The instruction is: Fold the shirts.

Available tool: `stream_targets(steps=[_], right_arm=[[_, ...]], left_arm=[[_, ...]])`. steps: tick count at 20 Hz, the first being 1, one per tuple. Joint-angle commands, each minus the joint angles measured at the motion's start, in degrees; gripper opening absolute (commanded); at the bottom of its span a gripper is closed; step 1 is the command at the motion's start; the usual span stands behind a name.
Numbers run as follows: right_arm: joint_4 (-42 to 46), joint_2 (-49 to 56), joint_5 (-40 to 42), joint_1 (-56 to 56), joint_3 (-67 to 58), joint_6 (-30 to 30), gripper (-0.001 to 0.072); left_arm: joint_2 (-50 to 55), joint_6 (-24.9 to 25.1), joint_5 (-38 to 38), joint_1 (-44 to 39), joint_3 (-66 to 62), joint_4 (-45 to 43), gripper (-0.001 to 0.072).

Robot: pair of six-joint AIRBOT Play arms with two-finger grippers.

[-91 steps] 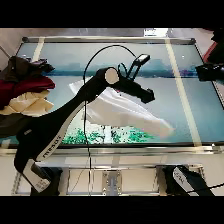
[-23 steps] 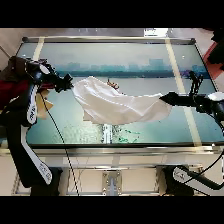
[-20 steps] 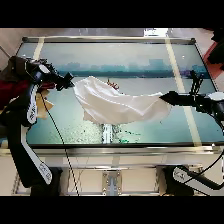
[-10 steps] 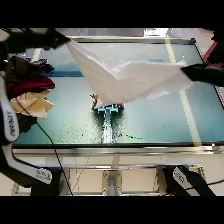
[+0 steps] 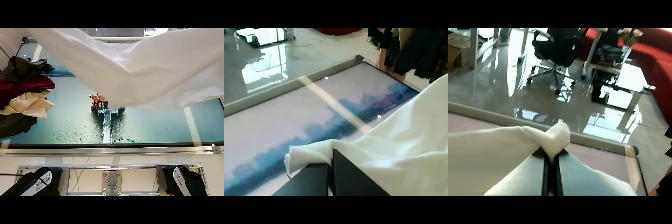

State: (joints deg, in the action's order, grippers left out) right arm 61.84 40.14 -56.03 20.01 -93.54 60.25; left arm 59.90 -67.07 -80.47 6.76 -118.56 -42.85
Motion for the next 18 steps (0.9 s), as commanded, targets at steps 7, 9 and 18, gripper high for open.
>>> stream_targets(steps=[7, 9, 18], right_arm=[[-18.53, 28.81, -3.58, -3.43, -1.66, 0.42, 0.003], [-18.23, 38.07, -4.68, -7.56, -1.2, 0.39, 0.0031], [-18.1, 65.88, 21.31, -26.34, 3.3, 2.69, 0.0307]], left_arm=[[-4.31, -2.38, -2.69, -2.78, 38.49, -10.71, 0.0008], [-4.09, -2.36, 6.6, -5.2, 52.78, -13.99, 0.0008], [0.28, -8.0, 41.72, -8.66, 84.21, -14.12, 0.0008]])
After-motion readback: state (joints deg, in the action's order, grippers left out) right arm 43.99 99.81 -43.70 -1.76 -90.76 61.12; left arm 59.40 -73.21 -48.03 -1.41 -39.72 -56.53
